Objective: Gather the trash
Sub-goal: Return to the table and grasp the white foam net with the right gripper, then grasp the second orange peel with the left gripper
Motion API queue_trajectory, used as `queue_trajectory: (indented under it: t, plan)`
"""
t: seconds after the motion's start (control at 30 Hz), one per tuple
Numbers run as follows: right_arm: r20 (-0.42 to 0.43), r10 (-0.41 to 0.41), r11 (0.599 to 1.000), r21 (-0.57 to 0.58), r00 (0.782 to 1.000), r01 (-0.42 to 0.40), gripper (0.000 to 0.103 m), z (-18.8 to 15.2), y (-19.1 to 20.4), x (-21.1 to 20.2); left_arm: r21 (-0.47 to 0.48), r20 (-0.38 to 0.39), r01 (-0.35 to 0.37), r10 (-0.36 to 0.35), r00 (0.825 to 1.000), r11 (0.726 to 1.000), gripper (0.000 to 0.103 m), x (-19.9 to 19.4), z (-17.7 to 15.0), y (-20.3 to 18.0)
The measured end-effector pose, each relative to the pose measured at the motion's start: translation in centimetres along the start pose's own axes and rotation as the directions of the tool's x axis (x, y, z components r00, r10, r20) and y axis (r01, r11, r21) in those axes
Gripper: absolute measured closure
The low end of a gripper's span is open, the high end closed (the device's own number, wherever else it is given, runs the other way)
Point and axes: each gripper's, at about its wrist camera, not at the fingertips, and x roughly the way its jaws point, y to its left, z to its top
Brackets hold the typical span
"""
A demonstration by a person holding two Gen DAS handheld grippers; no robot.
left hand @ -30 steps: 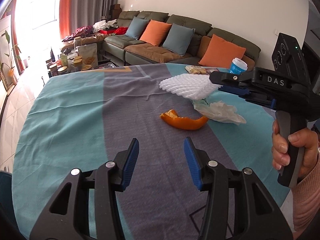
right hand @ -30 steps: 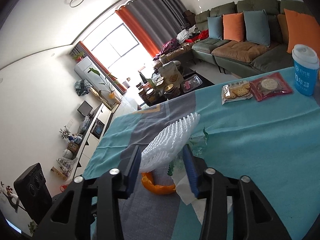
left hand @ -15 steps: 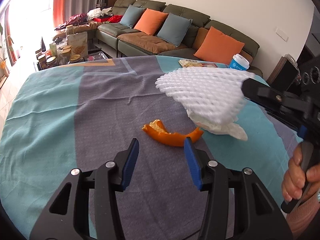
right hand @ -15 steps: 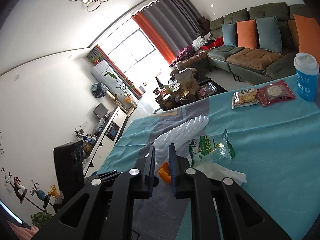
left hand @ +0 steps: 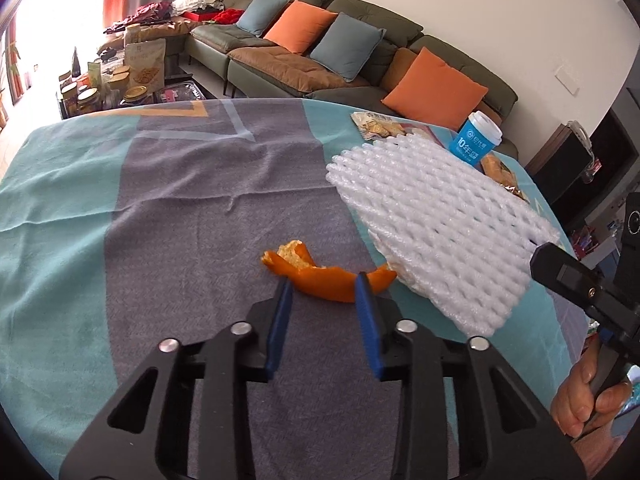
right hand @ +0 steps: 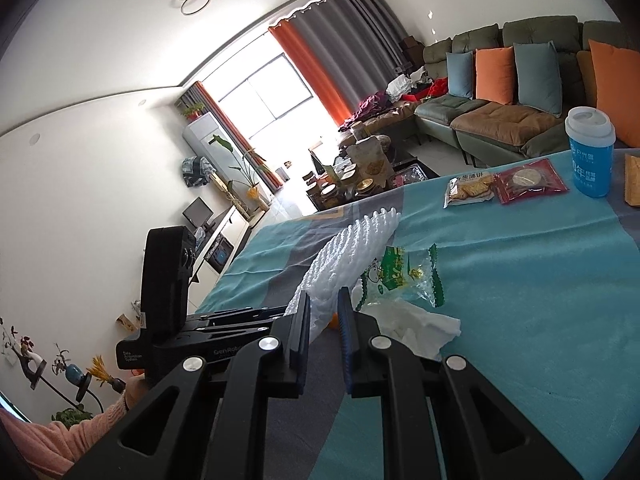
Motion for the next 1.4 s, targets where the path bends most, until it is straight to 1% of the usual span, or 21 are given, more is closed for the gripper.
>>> queue_trajectory:
  t: [0.07,0.17,0.2,0.23,0.27,0.4,0.43,0.47,0.5,0.53,0.57,0.63,0.7,0.73,0.8,0.83,0.9,0.97,1.03,1.2,1.4]
  plan:
    - [0.001,0.003,1.000,-0.006,1.000,-0.003,0.091,0.1,0.0,0.0,0.000,0.000,0.011,-0.011,1.000,1.000,0.085,0.1,0.0,-0.2]
    - [0.004,0.009,1.000,-0.007,1.000,-0.009,0.091,0.0,0.2,0.0,0.009,0.002,0.017,-0.017,1.000,1.000,0.094,0.2,0.0,-0.5]
    - [0.006,0.009,1.000,-0.009,1.000,-0.009,0.091,0.0,0.2,-0.1,0.010,0.003,0.022,-0.022,1.000,1.000,0.095,0.2,0.0,-0.5]
    - [0.009,0.012,1.000,-0.010,1.000,-0.012,0.091,0.0,0.2,-0.2,0.009,0.001,0.024,-0.024,1.000,1.000,0.100,0.3,-0.1,-0.5]
    - [0.012,0.016,1.000,-0.011,1.000,-0.015,0.091,0.1,0.2,-0.2,0.003,-0.006,0.028,-0.028,1.000,1.000,0.102,0.4,-0.2,-0.4]
    - [0.027,0.023,1.000,-0.011,0.999,-0.023,0.091,0.1,0.2,-0.8,0.003,-0.013,0.006,-0.006,1.000,1.000,0.102,0.6,-0.6,-0.2]
    - [0.031,0.022,1.000,-0.011,0.999,-0.022,0.091,0.1,0.1,-0.9,-0.005,-0.015,0.000,-0.001,1.000,1.000,0.097,0.6,-0.6,-0.1]
    - [0.034,0.022,1.000,-0.011,0.999,-0.022,0.091,0.2,0.1,-1.0,-0.012,-0.016,0.000,0.000,1.000,1.000,0.085,0.6,-0.6,-0.1]
    - [0.037,0.024,1.000,-0.010,0.999,-0.024,0.091,0.2,0.0,-1.1,-0.014,-0.008,-0.002,0.001,1.000,1.000,0.080,0.5,-0.4,-0.1]
    - [0.041,0.024,1.000,-0.009,0.999,-0.024,0.091,0.2,0.0,-1.2,-0.014,0.003,-0.010,0.010,1.000,1.000,0.071,0.4,-0.2,-0.1]
    - [0.043,0.025,1.000,-0.009,0.999,-0.025,0.091,0.2,0.0,-1.2,-0.018,0.007,-0.013,0.013,1.000,1.000,0.064,0.5,0.1,-0.2]
    - [0.047,0.028,1.000,-0.008,0.999,-0.028,0.091,0.2,-0.2,-1.4,-0.026,0.004,-0.009,0.009,1.000,1.000,0.060,0.6,0.5,-0.2]
    - [0.050,0.033,0.999,-0.007,0.998,-0.032,0.091,0.2,-0.4,-1.5,-0.038,0.003,-0.014,0.015,1.000,0.999,0.060,0.8,1.1,-0.2]
    - [0.052,0.034,0.999,-0.005,0.998,-0.033,0.091,0.1,-0.5,-1.5,-0.046,-0.004,-0.009,0.009,1.000,0.999,0.061,1.1,1.3,-0.1]
    - [0.051,0.034,0.999,0.001,0.998,-0.034,0.091,0.0,-0.7,-1.5,-0.062,-0.026,0.001,-0.003,1.000,0.998,0.068,1.6,1.6,0.1]
    - [0.049,0.037,0.999,0.005,0.998,-0.037,0.091,0.0,-0.9,-1.4,-0.073,-0.036,0.019,-0.022,0.999,0.997,0.071,1.9,1.6,0.3]
    - [0.046,0.038,0.999,0.008,0.998,-0.038,0.091,0.0,-1.0,-1.3,-0.081,-0.032,0.028,-0.031,0.999,0.996,0.074,1.8,1.5,0.5]
    - [0.045,0.041,0.999,0.004,0.998,-0.041,0.091,-0.1,-0.9,-1.3,-0.086,-0.034,0.031,-0.034,0.999,0.996,0.090,1.7,1.3,0.7]
    - [0.047,0.047,0.999,0.001,0.998,-0.047,0.091,-0.1,-0.7,-1.3,-0.092,-0.036,0.040,-0.044,0.998,0.995,0.090,1.6,1.0,0.9]
    - [0.051,0.063,0.998,-0.011,0.997,-0.063,0.091,0.1,-0.1,-1.1,-0.090,-0.018,0.040,-0.041,0.999,0.995,0.092,0.7,0.0,1.0]
    - [0.048,0.094,0.995,-0.037,0.994,-0.092,0.091,0.1,1.0,-0.8,-0.084,0.012,0.011,-0.010,1.000,0.996,0.092,-2.0,-1.8,1.6]
